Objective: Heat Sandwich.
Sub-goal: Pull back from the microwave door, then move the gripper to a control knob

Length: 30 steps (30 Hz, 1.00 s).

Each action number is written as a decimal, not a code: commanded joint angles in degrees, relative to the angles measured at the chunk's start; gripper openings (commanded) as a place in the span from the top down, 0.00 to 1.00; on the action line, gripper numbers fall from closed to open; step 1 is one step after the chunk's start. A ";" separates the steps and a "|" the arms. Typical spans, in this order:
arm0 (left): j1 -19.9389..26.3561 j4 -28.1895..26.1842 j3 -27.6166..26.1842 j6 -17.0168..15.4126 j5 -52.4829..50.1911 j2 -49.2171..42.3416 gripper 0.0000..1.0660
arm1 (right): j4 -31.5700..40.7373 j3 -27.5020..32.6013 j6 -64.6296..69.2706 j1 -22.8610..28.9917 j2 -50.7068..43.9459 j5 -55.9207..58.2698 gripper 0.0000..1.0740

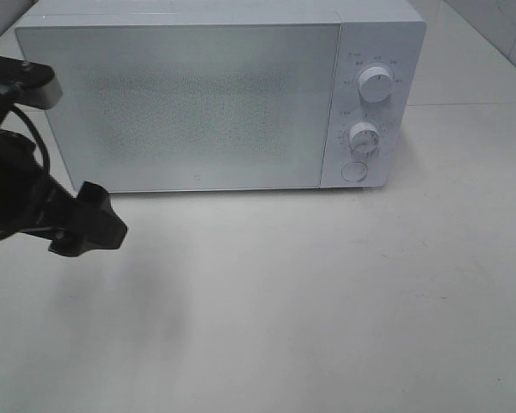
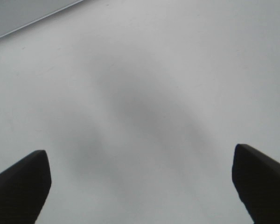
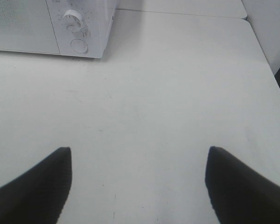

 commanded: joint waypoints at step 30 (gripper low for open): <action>27.04 3.27 -0.17 -1.66 28.88 -28.02 0.05 | 0.00 0.23 -0.11 -0.34 -1.49 -0.40 0.29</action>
